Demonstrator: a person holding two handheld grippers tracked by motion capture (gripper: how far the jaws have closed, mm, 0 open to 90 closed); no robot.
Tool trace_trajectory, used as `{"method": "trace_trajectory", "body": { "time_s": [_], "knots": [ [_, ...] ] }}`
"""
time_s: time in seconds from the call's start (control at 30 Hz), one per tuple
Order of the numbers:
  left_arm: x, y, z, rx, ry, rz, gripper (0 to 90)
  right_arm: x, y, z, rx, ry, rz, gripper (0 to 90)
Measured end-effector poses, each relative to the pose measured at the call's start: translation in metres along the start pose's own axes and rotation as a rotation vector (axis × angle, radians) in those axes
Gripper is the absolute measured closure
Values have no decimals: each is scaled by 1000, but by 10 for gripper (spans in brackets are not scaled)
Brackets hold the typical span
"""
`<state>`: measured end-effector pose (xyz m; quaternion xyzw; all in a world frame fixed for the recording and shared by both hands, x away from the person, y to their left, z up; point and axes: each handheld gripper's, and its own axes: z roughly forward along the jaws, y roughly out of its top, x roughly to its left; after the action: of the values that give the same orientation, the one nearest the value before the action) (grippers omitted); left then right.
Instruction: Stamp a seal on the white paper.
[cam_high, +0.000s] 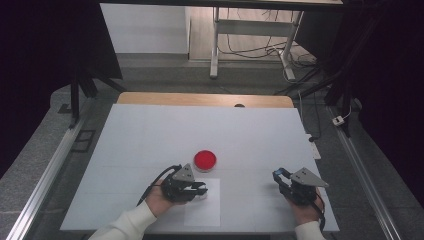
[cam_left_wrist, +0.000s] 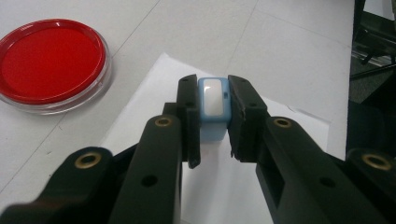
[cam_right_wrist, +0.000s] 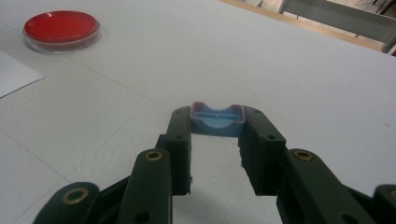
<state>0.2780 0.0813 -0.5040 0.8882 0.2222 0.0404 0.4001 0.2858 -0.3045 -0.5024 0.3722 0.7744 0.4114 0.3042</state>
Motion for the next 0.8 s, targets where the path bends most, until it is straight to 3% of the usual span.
{"method": "trace_trajectory", "body": {
  "time_s": [0.8],
  "knots": [
    [-1, -1, 4, 17, 13, 4, 755, 0, 0, 0, 0, 1, 0, 653]
  ]
}}
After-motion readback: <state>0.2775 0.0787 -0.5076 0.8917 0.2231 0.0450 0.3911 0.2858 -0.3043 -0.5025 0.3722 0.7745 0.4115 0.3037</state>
